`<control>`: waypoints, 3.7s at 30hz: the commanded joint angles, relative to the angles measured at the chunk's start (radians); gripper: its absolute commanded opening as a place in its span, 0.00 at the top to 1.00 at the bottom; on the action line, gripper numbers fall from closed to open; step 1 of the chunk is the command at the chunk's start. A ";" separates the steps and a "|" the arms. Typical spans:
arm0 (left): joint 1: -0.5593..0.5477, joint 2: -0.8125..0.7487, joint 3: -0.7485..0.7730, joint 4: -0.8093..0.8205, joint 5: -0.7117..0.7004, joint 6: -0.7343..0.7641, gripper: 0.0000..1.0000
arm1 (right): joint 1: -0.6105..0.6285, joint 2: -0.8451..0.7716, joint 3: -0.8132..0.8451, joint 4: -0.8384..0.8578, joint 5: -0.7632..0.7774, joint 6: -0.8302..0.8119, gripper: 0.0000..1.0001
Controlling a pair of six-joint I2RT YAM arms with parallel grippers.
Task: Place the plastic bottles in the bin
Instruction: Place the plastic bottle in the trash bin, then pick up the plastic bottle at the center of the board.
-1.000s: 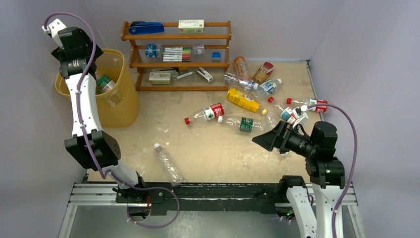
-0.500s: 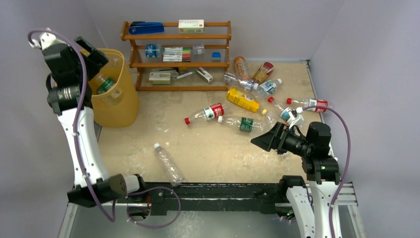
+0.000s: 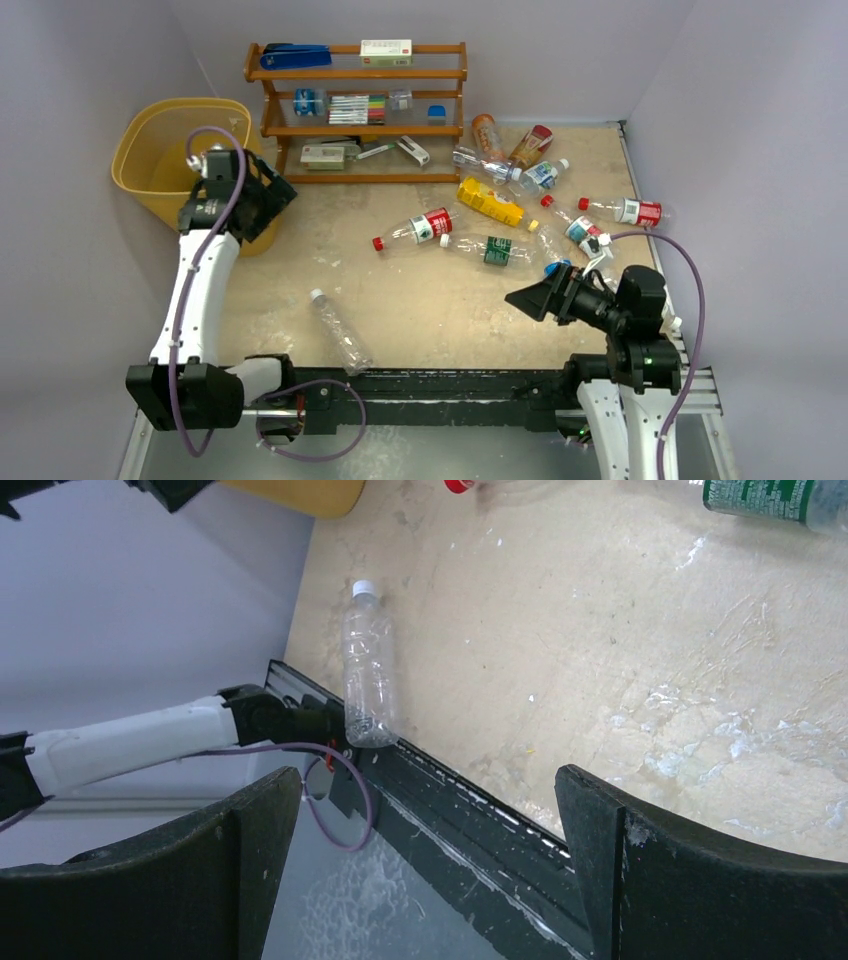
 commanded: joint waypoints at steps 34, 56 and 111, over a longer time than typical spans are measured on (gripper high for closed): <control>-0.149 0.184 0.279 -0.262 -0.290 -0.026 0.11 | 0.003 0.008 -0.181 0.124 -0.020 -0.021 0.00; -0.198 -0.102 0.039 -0.022 0.264 0.205 0.10 | 0.002 -0.039 -0.216 0.162 -0.038 0.028 0.00; -0.776 0.008 -0.686 0.119 -0.173 -0.583 0.23 | 0.003 -0.013 -0.347 0.341 -0.158 0.050 0.00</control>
